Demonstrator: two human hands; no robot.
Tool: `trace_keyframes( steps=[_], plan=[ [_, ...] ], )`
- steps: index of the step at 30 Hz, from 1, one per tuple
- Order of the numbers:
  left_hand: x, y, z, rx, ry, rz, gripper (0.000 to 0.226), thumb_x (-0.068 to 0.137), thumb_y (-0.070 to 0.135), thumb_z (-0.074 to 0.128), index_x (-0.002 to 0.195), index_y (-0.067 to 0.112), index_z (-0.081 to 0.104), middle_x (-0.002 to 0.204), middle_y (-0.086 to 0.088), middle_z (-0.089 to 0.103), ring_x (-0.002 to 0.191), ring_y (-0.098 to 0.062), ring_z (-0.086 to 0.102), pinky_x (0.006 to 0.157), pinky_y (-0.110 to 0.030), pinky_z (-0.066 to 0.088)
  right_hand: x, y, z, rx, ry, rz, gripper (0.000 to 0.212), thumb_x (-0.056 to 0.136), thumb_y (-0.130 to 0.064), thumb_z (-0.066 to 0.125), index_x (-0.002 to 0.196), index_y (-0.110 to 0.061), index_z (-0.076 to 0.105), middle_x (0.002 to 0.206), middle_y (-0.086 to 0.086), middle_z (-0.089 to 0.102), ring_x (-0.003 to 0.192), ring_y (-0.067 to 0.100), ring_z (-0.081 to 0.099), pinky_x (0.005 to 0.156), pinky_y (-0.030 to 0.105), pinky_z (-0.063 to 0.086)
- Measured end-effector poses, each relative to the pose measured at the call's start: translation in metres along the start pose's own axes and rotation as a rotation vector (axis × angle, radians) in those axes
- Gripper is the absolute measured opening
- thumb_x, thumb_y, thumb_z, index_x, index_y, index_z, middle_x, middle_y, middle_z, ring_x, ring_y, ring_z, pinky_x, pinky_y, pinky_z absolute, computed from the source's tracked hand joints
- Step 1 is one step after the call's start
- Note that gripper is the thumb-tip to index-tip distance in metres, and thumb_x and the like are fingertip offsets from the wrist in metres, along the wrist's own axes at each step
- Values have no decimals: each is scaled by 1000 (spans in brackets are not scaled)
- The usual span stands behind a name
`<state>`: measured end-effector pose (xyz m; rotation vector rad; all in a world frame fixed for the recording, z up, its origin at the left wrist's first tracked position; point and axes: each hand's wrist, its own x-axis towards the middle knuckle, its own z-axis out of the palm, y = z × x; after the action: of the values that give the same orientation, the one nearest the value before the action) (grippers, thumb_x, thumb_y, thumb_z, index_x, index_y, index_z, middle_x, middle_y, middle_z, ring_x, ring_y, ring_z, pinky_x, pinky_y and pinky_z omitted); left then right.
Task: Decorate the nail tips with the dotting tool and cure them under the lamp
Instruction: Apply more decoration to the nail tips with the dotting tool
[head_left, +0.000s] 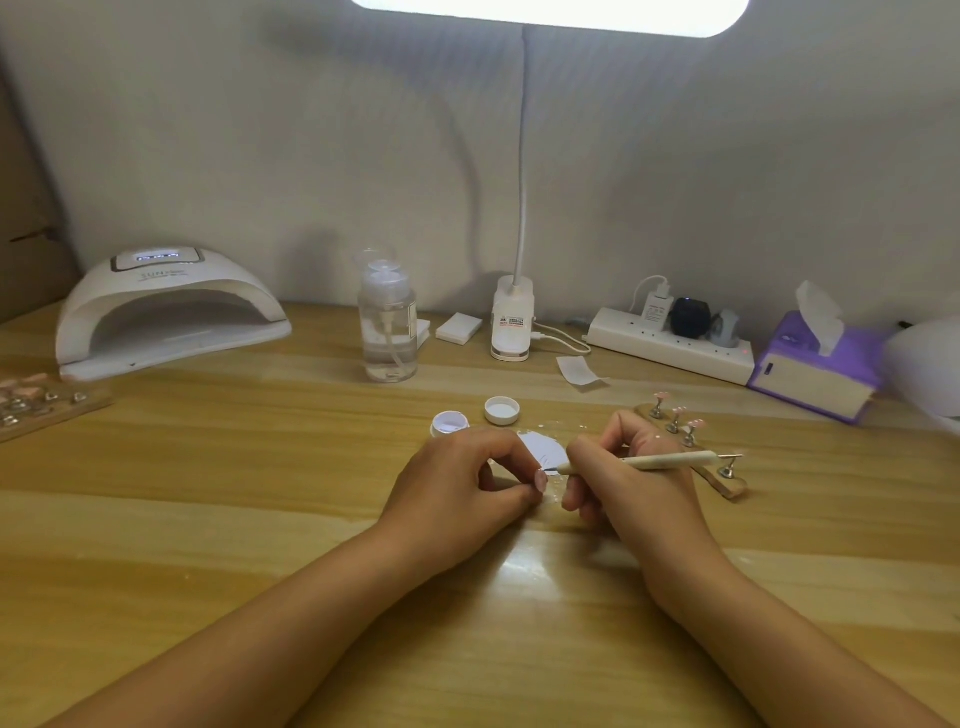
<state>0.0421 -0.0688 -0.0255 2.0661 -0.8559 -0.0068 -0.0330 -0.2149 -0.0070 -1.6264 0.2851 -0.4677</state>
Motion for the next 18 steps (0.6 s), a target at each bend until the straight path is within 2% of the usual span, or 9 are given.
trace_keyframes(
  steps=[8, 12, 18],
  plan=[
    [0, 0, 0, -3, 2, 0, 15, 81, 26, 76, 74, 36, 68, 79, 26, 65, 56, -4, 48, 63, -29, 42, 1, 1, 0, -32, -20, -1, 35, 77, -6, 62, 52, -26, 48, 53, 15, 65, 41, 10, 51, 41, 17, 40],
    [-1, 0, -1, -4, -3, 1, 16, 82, 26, 75, 73, 36, 67, 77, 28, 64, 55, -4, 47, 62, -28, 42, 0, 1, 0, -41, -18, 12, 20, 66, -20, 62, 53, -26, 48, 54, 14, 66, 41, 11, 51, 41, 19, 40],
    [-1, 2, -1, 9, -1, 0, 19, 82, 25, 75, 72, 38, 66, 79, 29, 65, 57, -4, 50, 63, -28, 43, 0, 1, -1, 10, 14, -16, 35, 79, -7, 61, 52, -24, 46, 49, 12, 62, 38, 10, 47, 38, 17, 37]
  ],
)
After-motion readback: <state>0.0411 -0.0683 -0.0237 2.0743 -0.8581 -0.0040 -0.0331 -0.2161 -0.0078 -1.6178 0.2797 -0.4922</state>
